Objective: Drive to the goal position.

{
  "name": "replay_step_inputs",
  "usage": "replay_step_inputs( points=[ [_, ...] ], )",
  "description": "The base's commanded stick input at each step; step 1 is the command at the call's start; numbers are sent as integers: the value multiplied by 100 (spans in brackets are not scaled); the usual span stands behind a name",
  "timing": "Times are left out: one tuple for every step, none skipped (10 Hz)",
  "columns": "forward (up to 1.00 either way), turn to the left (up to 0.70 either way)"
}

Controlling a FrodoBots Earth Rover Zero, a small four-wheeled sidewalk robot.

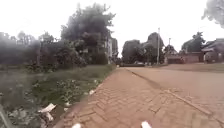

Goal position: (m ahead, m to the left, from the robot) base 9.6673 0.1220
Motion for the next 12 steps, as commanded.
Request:
replay_step_inputs(
  points=[
    [50, 0],
    [50, 6],
    [50, 15],
    [50, -33],
    [50, -13],
    [50, 14],
    [50, 8],
    [50, 0],
    [50, 0],
    [50, 0],
    [50, 12],
    [50, -35]
  ],
)
